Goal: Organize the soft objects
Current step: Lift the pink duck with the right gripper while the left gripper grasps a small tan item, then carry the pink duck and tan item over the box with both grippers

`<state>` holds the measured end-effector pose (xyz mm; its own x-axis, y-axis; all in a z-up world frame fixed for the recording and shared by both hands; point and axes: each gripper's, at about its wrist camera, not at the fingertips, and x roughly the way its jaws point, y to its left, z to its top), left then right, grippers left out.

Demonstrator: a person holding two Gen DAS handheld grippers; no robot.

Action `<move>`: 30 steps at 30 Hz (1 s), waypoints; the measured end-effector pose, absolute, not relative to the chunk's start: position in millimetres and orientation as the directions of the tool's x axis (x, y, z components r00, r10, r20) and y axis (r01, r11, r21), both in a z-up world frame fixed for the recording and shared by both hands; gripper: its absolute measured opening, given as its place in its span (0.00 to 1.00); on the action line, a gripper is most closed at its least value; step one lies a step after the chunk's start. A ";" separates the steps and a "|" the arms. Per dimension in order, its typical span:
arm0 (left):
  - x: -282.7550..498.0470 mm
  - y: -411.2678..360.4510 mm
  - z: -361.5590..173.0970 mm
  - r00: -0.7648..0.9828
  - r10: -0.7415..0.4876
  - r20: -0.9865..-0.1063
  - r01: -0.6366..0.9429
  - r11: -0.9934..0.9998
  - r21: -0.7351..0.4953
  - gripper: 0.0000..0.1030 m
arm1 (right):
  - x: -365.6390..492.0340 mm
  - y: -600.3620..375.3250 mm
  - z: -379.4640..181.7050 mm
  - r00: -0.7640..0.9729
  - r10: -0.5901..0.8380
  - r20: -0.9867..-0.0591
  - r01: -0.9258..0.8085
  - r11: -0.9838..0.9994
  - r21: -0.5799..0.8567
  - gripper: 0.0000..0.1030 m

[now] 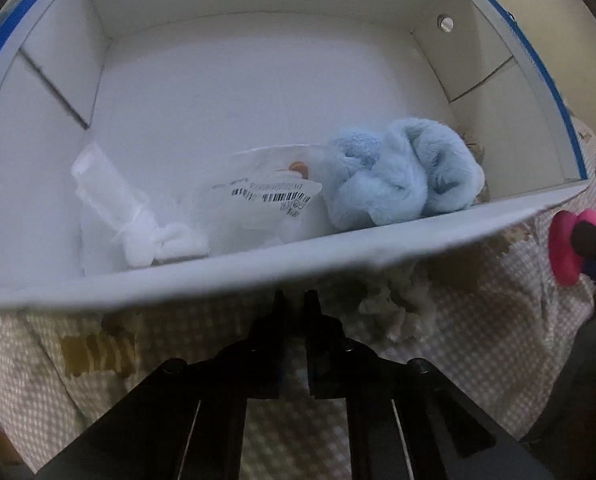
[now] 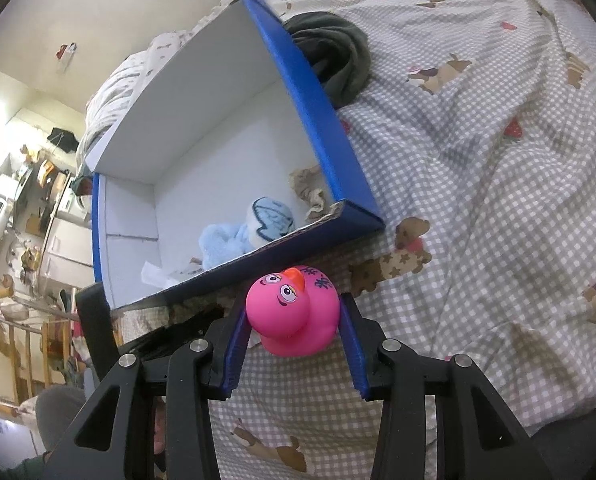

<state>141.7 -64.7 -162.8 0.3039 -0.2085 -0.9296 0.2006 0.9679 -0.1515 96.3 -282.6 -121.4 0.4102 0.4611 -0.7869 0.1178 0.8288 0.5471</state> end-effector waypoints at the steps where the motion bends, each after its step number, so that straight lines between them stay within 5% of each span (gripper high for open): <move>1: 140.9 -64.9 -160.6 0.304 -0.213 -0.929 0.190 0.969 -0.160 0.07 | 96.3 -280.0 -120.9 0.407 0.463 -0.788 0.110 0.831 0.545 0.44; 30: 17.5 53.6 -91.4 0.372 -0.024 -0.928 -0.093 0.994 -0.063 0.07 | 93.6 -180.4 -111.6 0.319 0.422 -0.849 -0.188 0.906 0.380 0.44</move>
